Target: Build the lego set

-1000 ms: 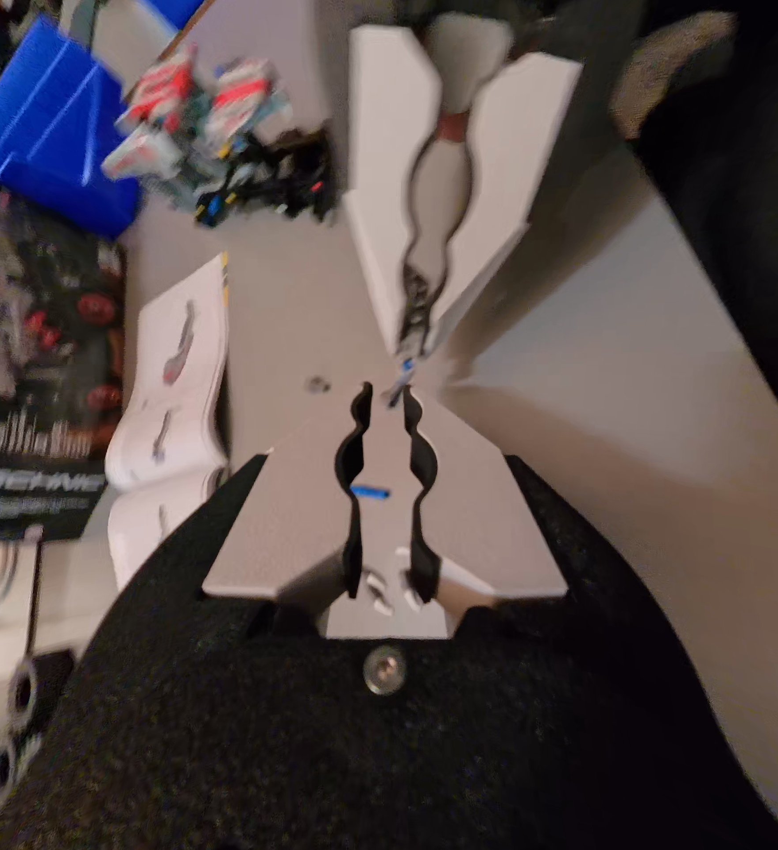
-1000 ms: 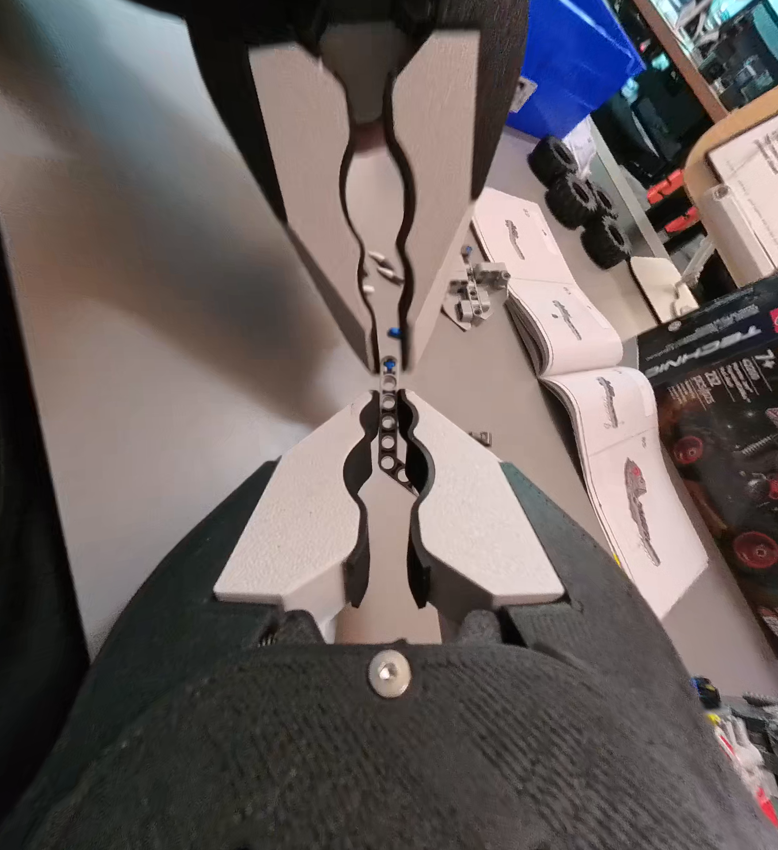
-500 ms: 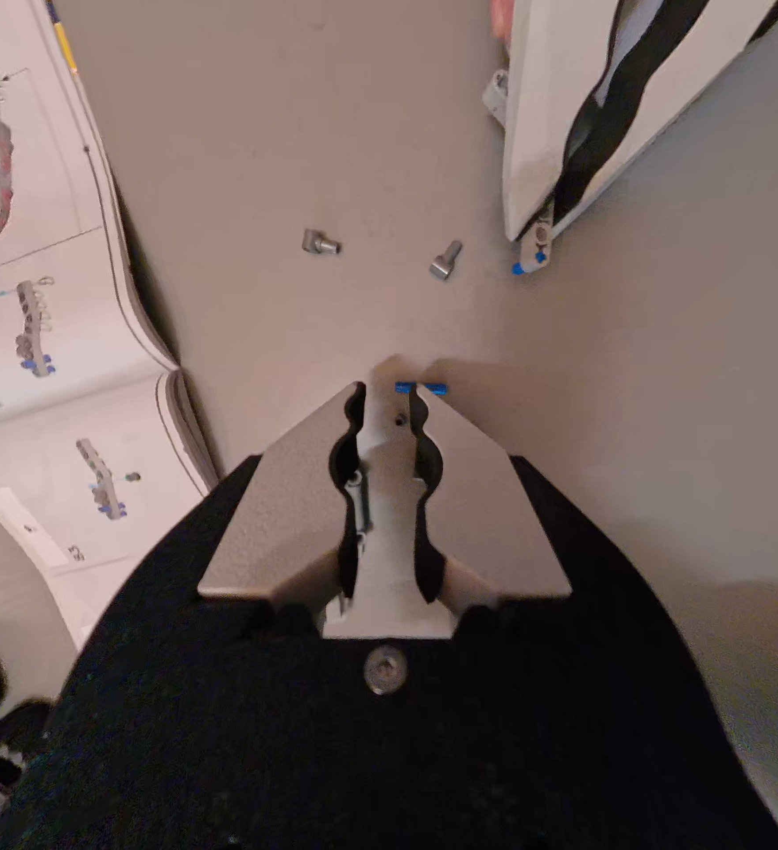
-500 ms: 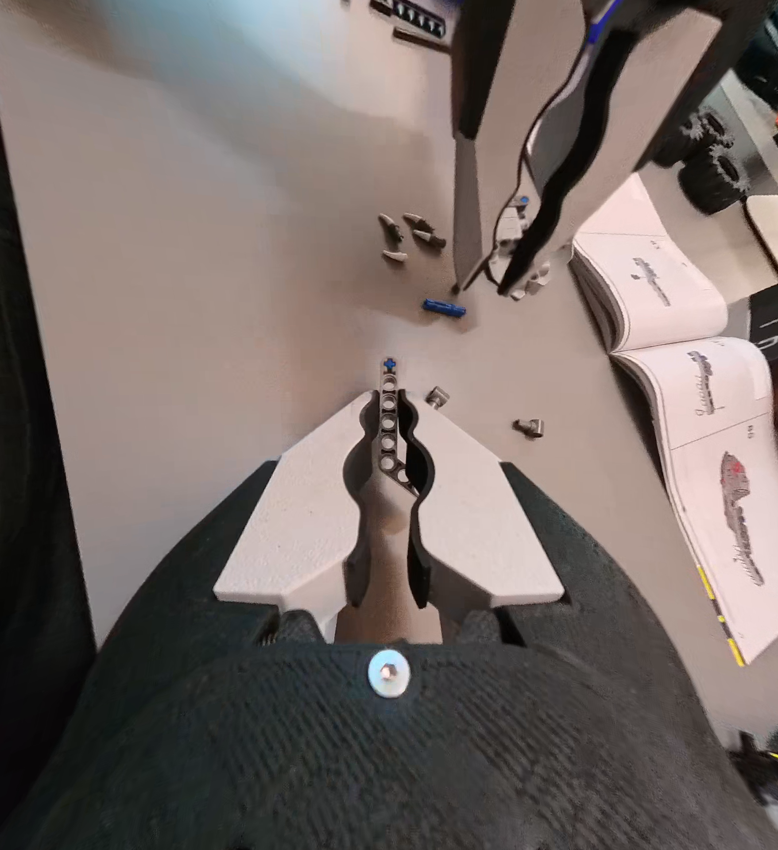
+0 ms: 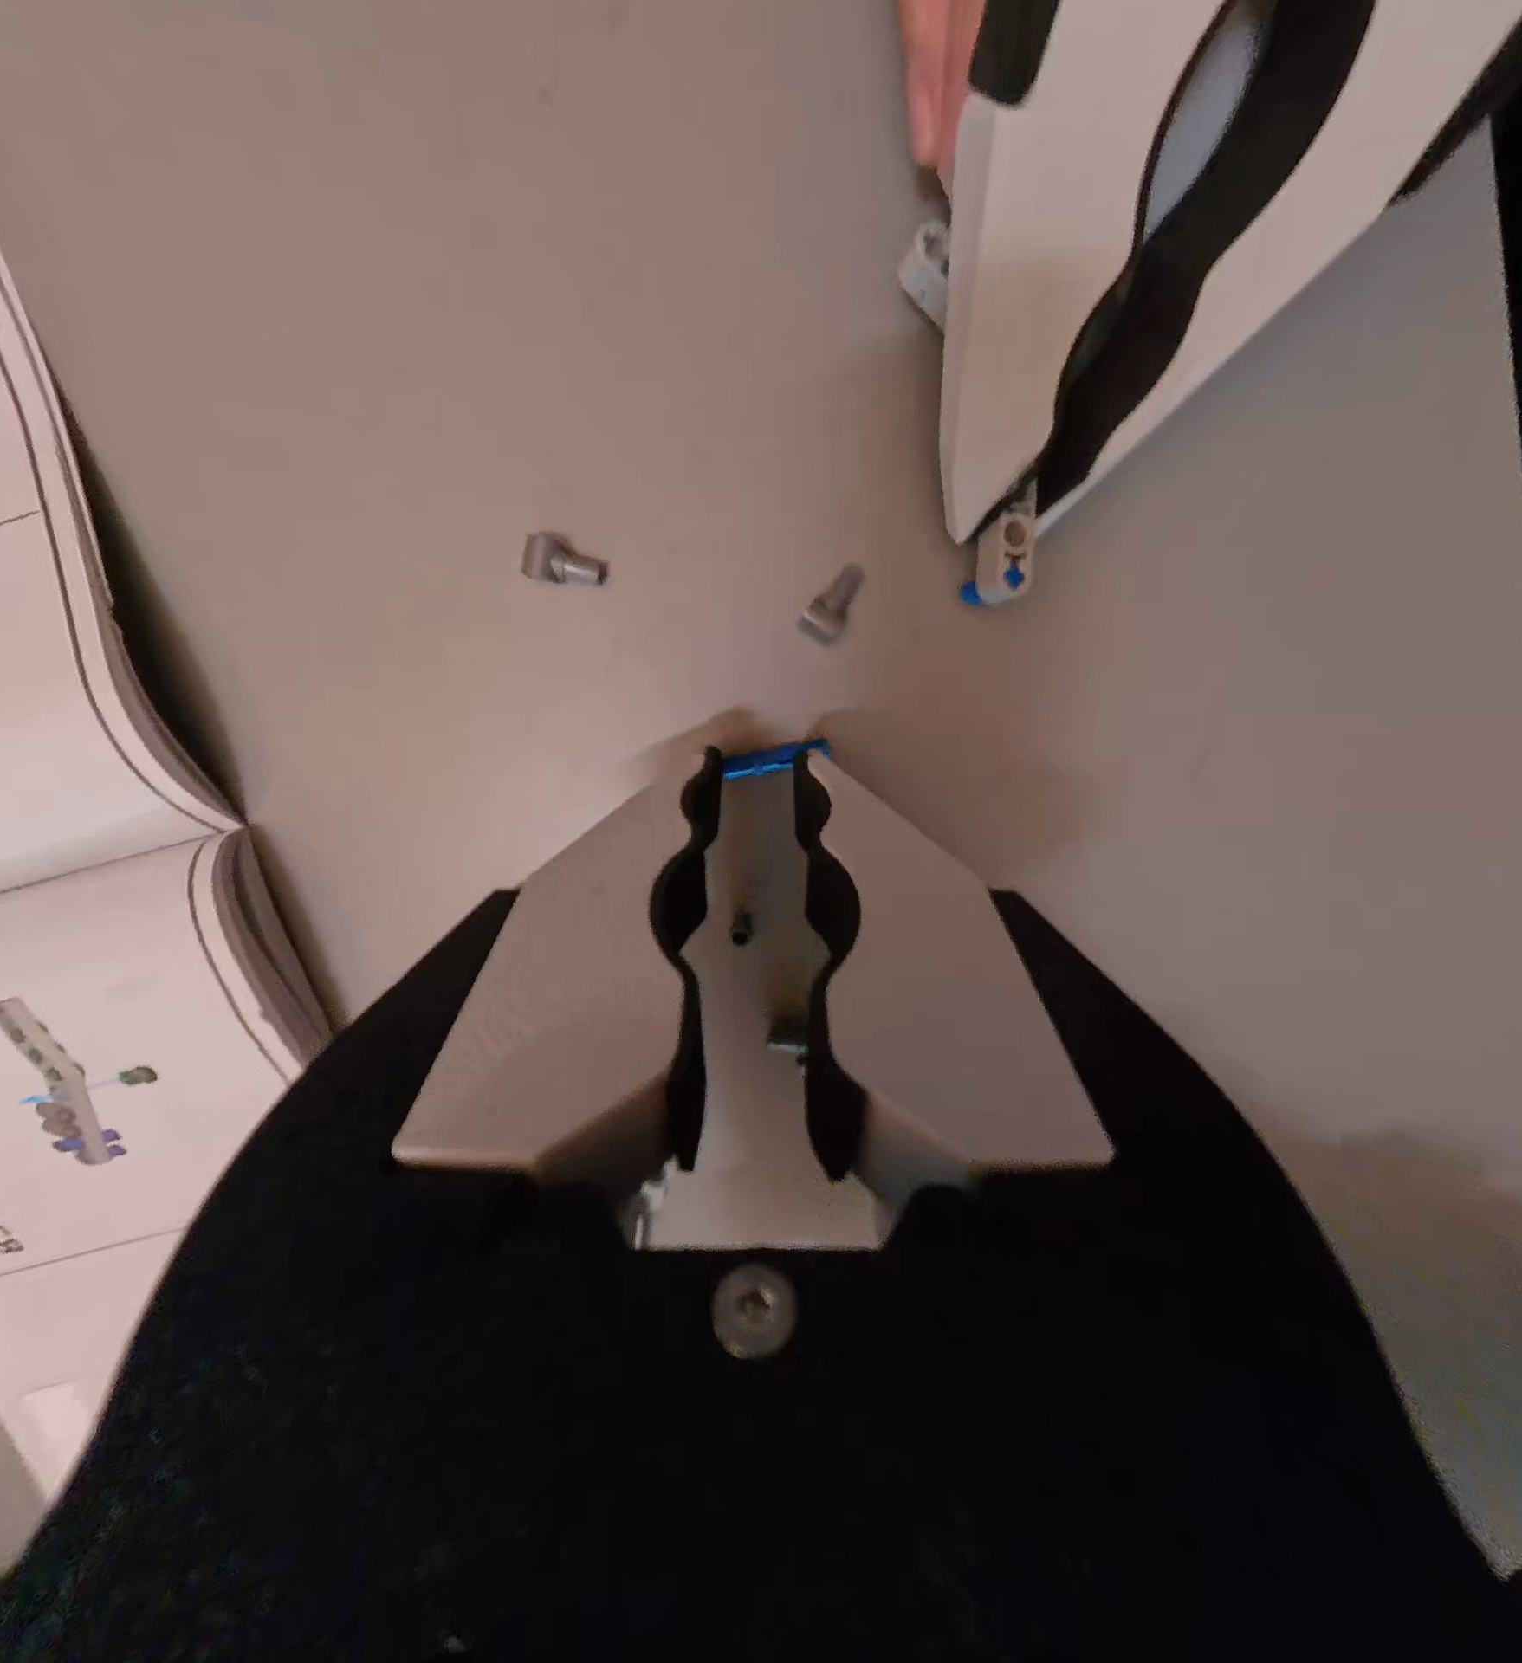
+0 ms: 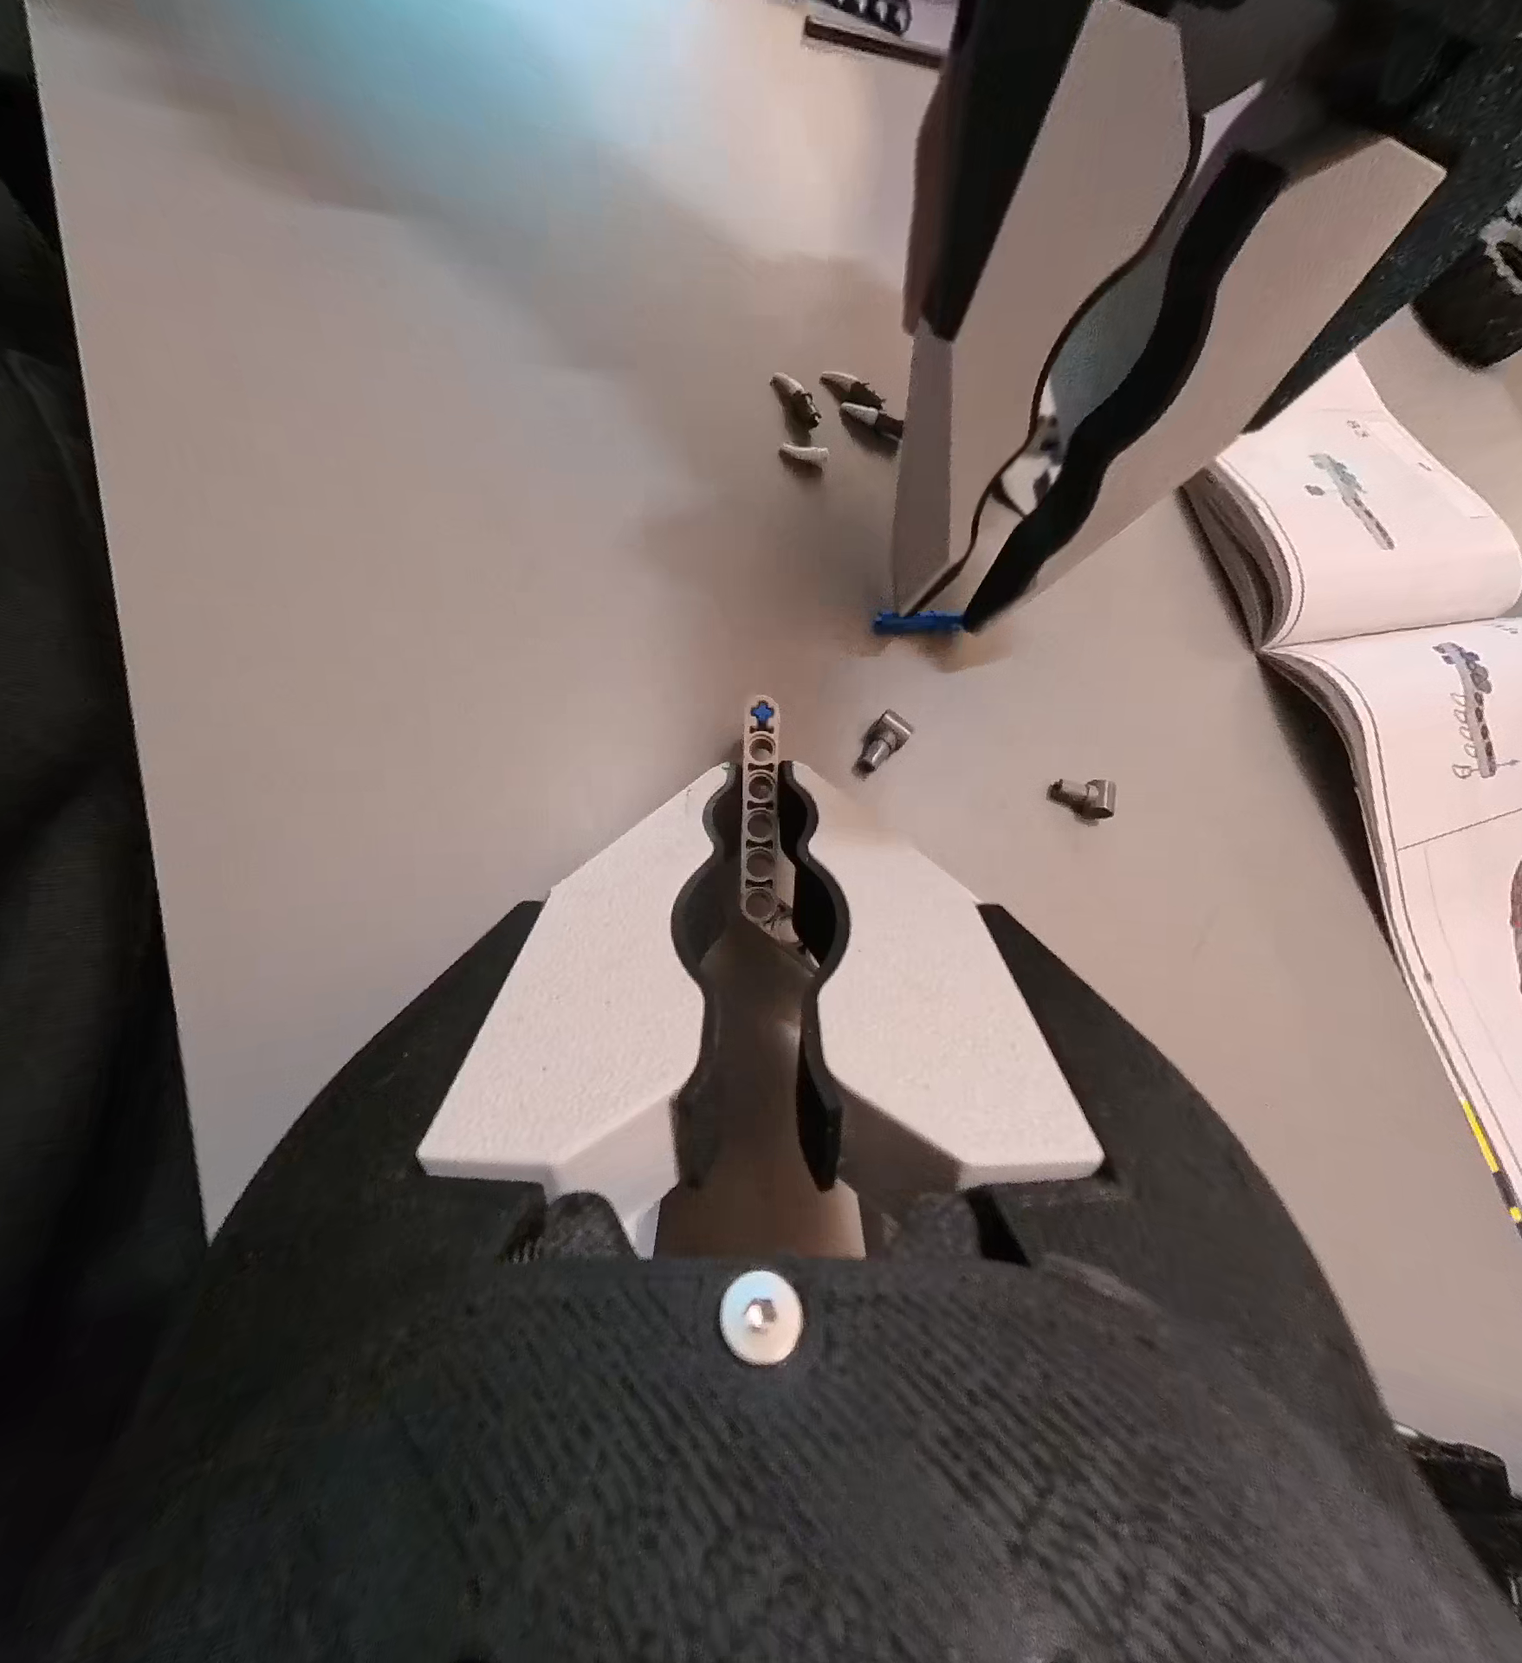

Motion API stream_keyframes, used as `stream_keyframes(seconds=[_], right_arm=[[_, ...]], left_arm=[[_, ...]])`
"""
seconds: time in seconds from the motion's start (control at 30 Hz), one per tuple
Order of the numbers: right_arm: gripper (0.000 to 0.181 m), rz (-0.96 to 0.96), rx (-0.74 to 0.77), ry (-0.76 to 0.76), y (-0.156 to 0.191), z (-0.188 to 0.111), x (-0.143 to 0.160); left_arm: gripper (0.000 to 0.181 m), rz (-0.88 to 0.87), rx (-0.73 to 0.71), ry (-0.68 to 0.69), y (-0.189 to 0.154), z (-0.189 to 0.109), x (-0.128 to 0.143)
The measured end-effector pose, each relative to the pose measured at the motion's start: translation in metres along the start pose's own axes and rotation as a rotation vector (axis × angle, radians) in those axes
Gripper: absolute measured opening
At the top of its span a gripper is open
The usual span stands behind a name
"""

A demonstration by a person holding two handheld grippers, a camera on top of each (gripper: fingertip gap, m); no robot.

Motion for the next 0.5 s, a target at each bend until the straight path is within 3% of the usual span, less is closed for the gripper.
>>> stream_keyframes(seconds=[0.1,0.23,0.5], right_arm=[[0.005,0.004,0.002,0.005,-0.001,-0.002,0.002],[0.005,0.014,-0.021,-0.006,0.0,-0.004,0.003],[0.005,0.091,-0.098,-0.008,-0.002,-0.004,0.005]], left_arm=[[0.021,-0.012,-0.004,-0.061,-0.006,-0.002,-0.004],[0.016,0.141,-0.004,-0.186,-0.003,-0.016,-0.007],[0.014,0.418,0.11,-0.151,-0.001,0.002,-0.005]])
Point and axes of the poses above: each gripper's, where its closed fingertips meet, z out along the fingers, x out of its underside, y = z × x across the jaws, the point moved 4 cm from there along -z, back along the fingers, and after that the axes turned 12 degrees about -x, right-handed, at the moved point
